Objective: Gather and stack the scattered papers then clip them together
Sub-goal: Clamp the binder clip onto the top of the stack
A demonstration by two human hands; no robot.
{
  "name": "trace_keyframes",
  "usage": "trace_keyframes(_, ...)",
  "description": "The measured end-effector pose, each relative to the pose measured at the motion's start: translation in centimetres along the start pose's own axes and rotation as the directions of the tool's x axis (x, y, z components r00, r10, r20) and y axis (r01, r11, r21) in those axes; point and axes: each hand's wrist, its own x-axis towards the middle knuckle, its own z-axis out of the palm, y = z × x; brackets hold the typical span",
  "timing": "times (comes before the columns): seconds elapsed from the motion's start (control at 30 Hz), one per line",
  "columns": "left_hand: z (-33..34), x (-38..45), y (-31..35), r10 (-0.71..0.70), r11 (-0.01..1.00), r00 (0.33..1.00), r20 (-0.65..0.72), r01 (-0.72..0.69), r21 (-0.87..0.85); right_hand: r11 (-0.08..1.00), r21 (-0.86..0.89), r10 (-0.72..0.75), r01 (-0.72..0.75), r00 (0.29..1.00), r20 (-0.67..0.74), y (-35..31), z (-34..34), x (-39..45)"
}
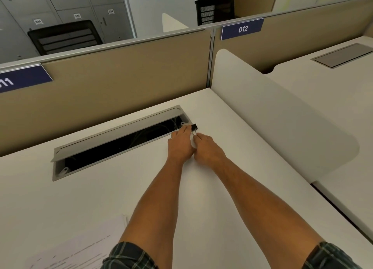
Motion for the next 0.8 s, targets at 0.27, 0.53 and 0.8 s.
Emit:
trace_keyframes(0.27,-1.5,-2.0,0.5,-0.158,0.940,0.987,-0.034,0.139,-0.312,0.990,0.104,0.112,-0.099,0.986,-0.121,-2.0,0.6,-2.6)
trace_keyframes(0.53,-2.1,-8.4,-1.1,-0.293,0.802,0.956,-0.005,0.243,-0.545,0.951,0.208,0.267,-0.229,0.947,-0.181,-4.9,2.2,-7.5)
trace_keyframes(0.8,-4.7,-16.8,-4.6,-0.389,0.645,0.921,0.002,0.274,-0.713,0.892,0.407,0.273,-0.199,0.953,-0.132,-8.9,2.6,-13.1)
